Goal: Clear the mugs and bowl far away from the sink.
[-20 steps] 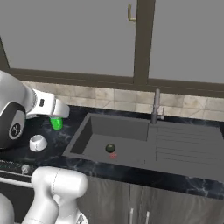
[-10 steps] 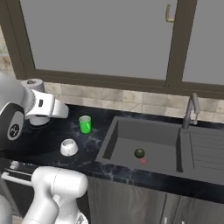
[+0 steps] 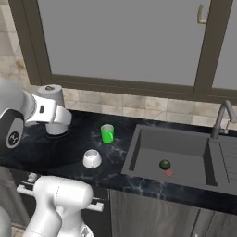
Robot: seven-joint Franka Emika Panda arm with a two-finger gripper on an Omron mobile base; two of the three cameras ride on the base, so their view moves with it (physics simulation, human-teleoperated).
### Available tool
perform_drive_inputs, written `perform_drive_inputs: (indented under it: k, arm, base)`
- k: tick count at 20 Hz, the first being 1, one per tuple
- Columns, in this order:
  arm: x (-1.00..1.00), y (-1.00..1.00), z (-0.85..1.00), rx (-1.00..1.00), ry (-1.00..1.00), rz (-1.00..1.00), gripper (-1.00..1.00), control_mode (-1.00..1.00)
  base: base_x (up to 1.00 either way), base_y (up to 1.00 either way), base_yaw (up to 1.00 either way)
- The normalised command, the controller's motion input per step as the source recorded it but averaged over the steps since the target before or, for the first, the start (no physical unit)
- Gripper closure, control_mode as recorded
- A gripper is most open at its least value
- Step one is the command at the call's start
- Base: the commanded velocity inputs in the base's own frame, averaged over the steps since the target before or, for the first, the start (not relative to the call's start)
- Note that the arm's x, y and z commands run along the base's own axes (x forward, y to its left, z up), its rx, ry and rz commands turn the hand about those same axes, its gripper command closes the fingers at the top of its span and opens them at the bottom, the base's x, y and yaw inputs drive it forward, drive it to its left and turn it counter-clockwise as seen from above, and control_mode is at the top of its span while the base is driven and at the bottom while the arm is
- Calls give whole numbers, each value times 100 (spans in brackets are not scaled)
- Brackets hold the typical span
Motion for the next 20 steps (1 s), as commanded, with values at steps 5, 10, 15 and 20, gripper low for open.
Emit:
perform_drive_inputs:
  k: [5,10,15,20]
  arm:
    - [0,0,0,0,0,0,-100,100]
    - [0,0,0,0,0,0,-100,100]
    - [0,0,0,0,0,0,-100,100]
    - [0,0,0,0,0,0,-100,100]
  base:
    - [0,-16,11]
    - [-3,-10,24]
    - [-9,-30,11]
    - [-27,-47,6]
